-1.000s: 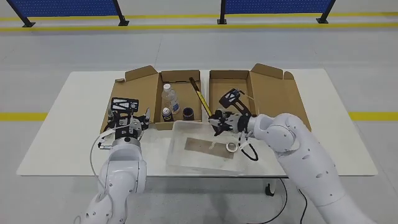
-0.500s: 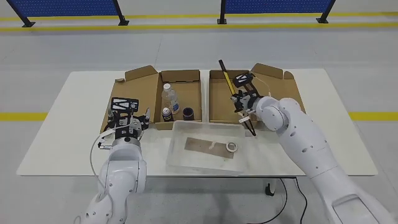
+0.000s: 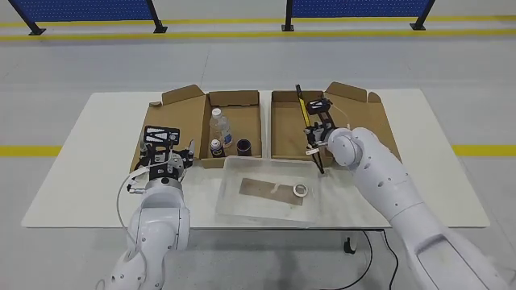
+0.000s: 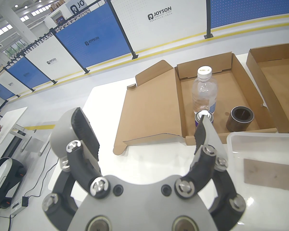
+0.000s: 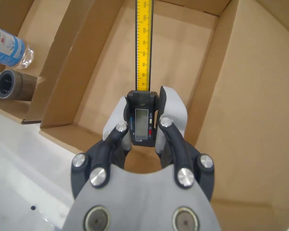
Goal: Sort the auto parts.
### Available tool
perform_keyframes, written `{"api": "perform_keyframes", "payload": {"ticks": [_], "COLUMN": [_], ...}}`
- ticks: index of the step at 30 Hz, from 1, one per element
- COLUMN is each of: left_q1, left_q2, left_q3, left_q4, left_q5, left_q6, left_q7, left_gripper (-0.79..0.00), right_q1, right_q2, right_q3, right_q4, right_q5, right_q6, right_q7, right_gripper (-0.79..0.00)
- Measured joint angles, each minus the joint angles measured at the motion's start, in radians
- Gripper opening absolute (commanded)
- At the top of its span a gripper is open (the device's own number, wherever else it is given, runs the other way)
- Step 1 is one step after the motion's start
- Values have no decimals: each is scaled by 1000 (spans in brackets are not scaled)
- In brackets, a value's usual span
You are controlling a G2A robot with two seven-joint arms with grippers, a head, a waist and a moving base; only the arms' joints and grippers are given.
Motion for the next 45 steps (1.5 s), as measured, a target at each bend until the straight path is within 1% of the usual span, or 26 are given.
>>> {"api": "perform_keyframes", "payload": {"ticks": [3,4,5,6,7,8,9,15,20,24,27,32,36,42,45], "left_q1": [0,0,0,0,0,0,0,0,0,0,0,0,0,0,0], "left_q2": [0,0,0,0,0,0,0,0,0,0,0,0,0,0,0], "left_q3": [0,0,0,0,0,0,0,0,0,0,0,0,0,0,0], "left_q4": [0,0,0,0,0,0,0,0,0,0,0,0,0,0,0], "left_q5": [0,0,0,0,0,0,0,0,0,0,0,0,0,0,0], "left_q6": [0,0,0,0,0,0,0,0,0,0,0,0,0,0,0], "left_q7": [0,0,0,0,0,0,0,0,0,0,0,0,0,0,0], "left_gripper": [0,0,0,0,0,0,0,0,0,0,0,0,0,0,0], "right_q1": [4,7,10,13,17,20,23,43,63,80,89,81,46,-64,-144], "right_q2": [-13,-18,-21,-24,-27,-30,-33,-47,-52,-51,-44,-20,4,43,61], "right_q3": [-12,-15,-18,-20,-22,-24,-25,-31,-30,-28,-21,4,39,114,153], "right_q4": [25,36,43,51,61,68,73,109,124,98,50,-91,-239,-504,-643], "right_q5": [13,15,16,17,17,17,18,13,-8,-40,-66,-150,-200,-234,-233], "right_q6": [-5,-5,-6,-7,-8,-8,-10,-23,-55,-90,-136,-214,-243,-267,-269], "right_q7": [-5,-5,-5,-6,-5,-5,-6,-14,-28,-44,-58,-29,30,147,219], "right_gripper": [-785,-720,-616,-480,-320,-22,0,0,0,0,0,0,0,0,0]}}
